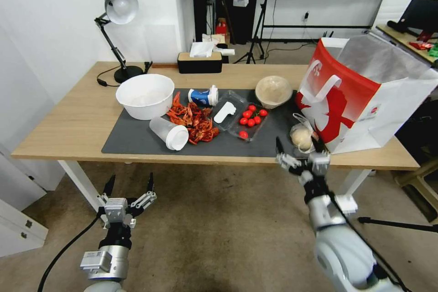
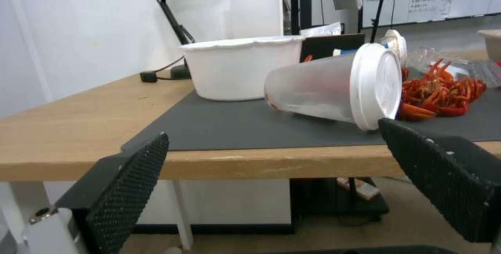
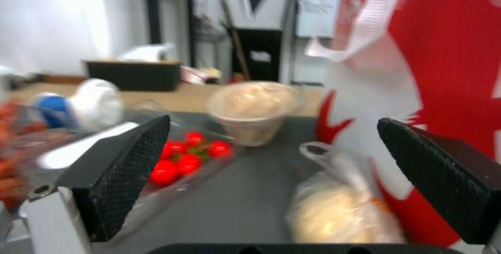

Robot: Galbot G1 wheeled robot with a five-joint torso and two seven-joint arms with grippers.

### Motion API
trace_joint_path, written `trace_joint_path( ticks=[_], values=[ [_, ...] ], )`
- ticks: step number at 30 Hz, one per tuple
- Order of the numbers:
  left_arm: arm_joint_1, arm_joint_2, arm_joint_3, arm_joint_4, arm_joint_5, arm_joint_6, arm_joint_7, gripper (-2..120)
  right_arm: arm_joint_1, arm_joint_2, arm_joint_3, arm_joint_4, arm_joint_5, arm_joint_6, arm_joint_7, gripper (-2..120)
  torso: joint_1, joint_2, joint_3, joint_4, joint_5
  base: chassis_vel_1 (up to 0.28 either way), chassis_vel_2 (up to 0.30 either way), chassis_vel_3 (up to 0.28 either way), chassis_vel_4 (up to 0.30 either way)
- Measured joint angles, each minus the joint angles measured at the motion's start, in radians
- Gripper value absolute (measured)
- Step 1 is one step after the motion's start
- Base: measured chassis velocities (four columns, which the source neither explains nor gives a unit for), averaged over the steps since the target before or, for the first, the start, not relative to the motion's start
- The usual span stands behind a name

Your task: Pick up the trash from the table and place it into the takeout bag.

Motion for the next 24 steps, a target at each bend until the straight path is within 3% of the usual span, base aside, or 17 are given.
trace_joint_path(
  ticks=[7,24],
  values=[
    [0.012,0.0,-0.006,-0.013,0.002,0.001,-0.001,100,0.092,-0.014,-0.003,0.005,0.07,-0.185,0.122,100,0.0,0.0,0.0,0.0,-0.0001,0.0,0.0,0.0,0.0],
    [0.029,-0.016,0.004,-0.019,0.037,-0.002,0.0,100,0.124,-0.015,0.024,-0.04,0.149,-0.311,0.212,100,0.0,0.0,0.0,-0.0001,0.0001,0.0,0.0,0.0,0.0]
  ],
)
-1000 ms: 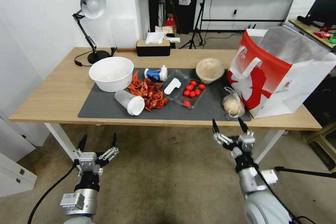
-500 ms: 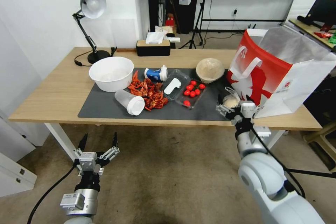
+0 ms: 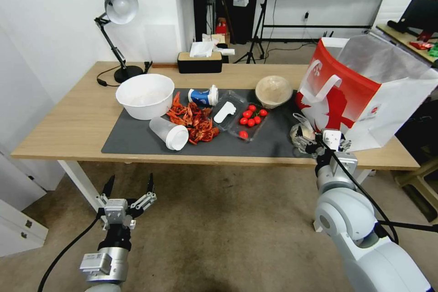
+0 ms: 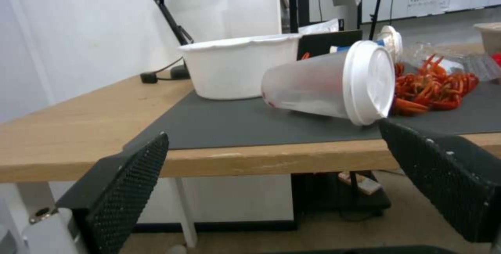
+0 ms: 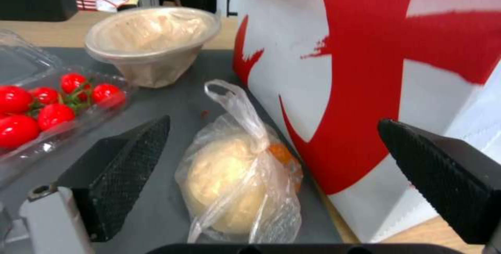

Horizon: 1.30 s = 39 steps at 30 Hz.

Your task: Pick up the trash from the table and place it into the takeout bag.

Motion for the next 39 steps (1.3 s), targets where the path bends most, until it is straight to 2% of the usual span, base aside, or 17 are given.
trace_joint_path(
  ticks=[13,39],
  values=[
    [0.003,-0.007,0.007,0.008,0.009,-0.007,0.0,100,0.043,0.023,-0.038,-0.06,0.097,-0.015,0.055,100,0.0,0.0,0.0,-0.0001,-0.0002,0.0,0.0,0.0,0.0],
    [0.004,-0.003,0.001,0.013,0.005,-0.01,-0.002,100,0.128,0.069,-0.076,-0.177,0.133,-0.008,0.127,100,0.0,0.0,0.0,-0.0001,-0.0002,0.0,0.0,0.0,0.0]
  ],
)
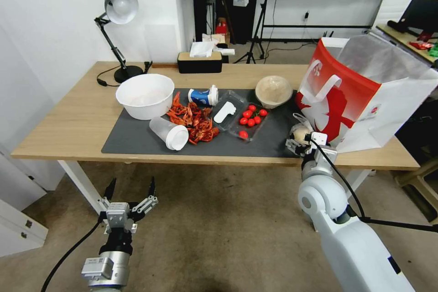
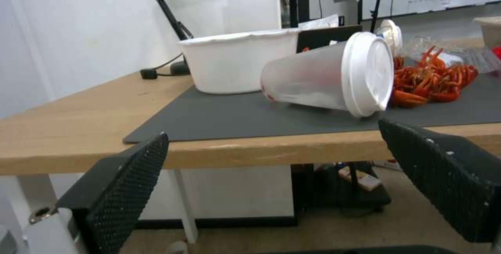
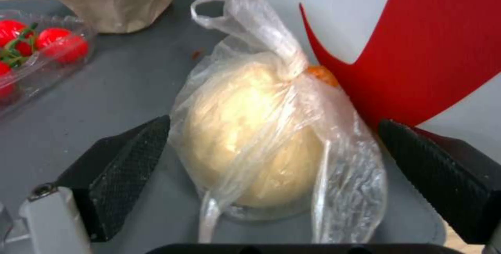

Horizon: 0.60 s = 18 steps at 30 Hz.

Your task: Pick up the trash from the table and place it into the takeout bag.

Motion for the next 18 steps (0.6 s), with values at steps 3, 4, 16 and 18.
trace_joint_path(
  ticks=[3,4,16,18],
  values=[
    [0.0,0.0,-0.002,0.002,0.0,-0.001,0.0,100,0.004,0.003,-0.002,-0.008,0.004,0.002,0.004,100,0.0,0.0,0.0,0.0001,0.0,0.0,0.0,0.0,0.0],
    [0.0,0.0,-0.002,0.002,0.0,-0.001,0.0,100,0.004,0.003,-0.002,-0.008,0.004,0.002,0.004,100,0.0,0.0,0.0,0.0001,0.0,0.0,0.0,0.0,0.0],
    [0.0,-0.003,0.005,0.01,0.005,-0.005,-0.001,100,0.012,0.018,-0.009,-0.028,0.039,0.018,0.013,65,0.0,0.0,0.0,0.0001,0.0,0.0,0.0,0.0,0.0],
    [-0.001,-0.004,0.005,0.01,0.005,-0.005,-0.001,100,0.011,0.018,-0.009,-0.029,0.04,0.02,0.013,60,0.0,0.0,0.0,0.0001,0.0,0.0,0.0,0.0,0.0]
  ],
)
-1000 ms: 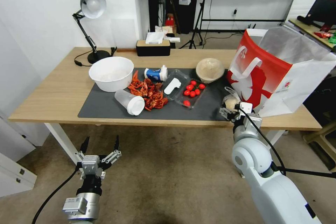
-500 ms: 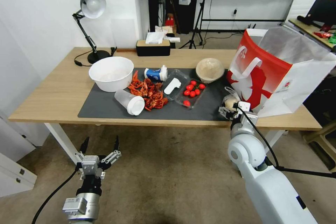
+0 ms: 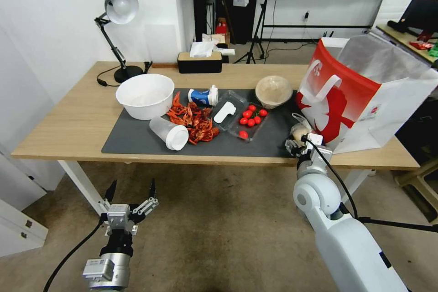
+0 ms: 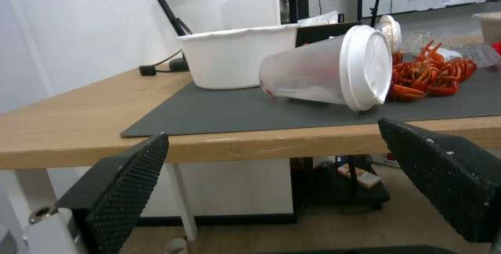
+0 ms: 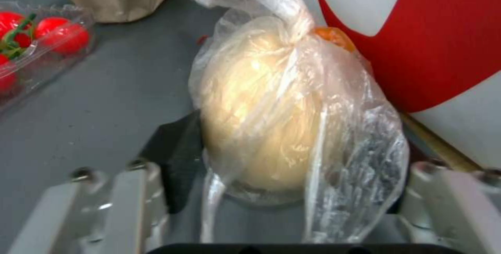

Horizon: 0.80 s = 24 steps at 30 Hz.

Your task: Pick up the trash from the table and place it into the takeout bag.

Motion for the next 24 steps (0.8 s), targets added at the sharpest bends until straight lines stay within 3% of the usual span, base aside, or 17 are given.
trace_joint_path(
  ticks=[7,10,13,16,18,22,24],
  values=[
    [-0.004,0.0,0.001,0.001,0.0,0.0,0.0,100,-0.01,0.0,0.0,0.004,0.001,0.016,-0.018,35,0.0,0.0,0.0,0.0,0.0001,0.0,0.0,0.0,0.0],
    [-0.003,0.0,0.0,0.001,0.001,0.0,-0.001,100,-0.033,-0.005,0.0,0.035,-0.034,0.034,-0.067,25,0.0,0.0,0.0,0.0001,0.0004,0.0,0.0,0.0,0.0],
    [-0.002,-0.001,-0.002,0.001,0.001,-0.001,-0.001,100,-0.083,-0.037,0.012,0.145,-0.151,0.099,-0.174,13,0.0,0.0,0.0,0.0,-0.0004,0.0,0.0,0.0,0.0],
    [-0.002,-0.002,-0.003,0.001,0.002,-0.001,-0.002,100,-0.096,-0.051,0.023,0.182,-0.186,0.107,-0.211,10,0.0,0.0,0.0,-0.0002,0.0002,0.0,0.0,0.0,0.0],
    [-0.002,-0.003,-0.004,0.0,0.002,-0.002,-0.002,100,-0.1,-0.089,0.068,0.255,-0.263,0.174,-0.3,7,0.0,0.0,0.0,-0.0001,0.0,0.0,0.0,0.0,0.0],
    [-0.001,-0.003,-0.005,0.0,0.002,-0.003,-0.002,100,-0.077,-0.122,0.102,0.301,-0.271,0.192,-0.352,7,0.0,0.0,0.0,0.0,0.0,0.0,0.0,0.0,0.0],
    [0.001,-0.003,-0.008,-0.004,0.002,-0.007,-0.002,100,-0.02,-0.177,0.139,0.33,-0.217,0.227,-0.398,7,0.0,0.0,0.0,0.0,0.0,0.0,0.0,0.0,0.0]
  ],
)
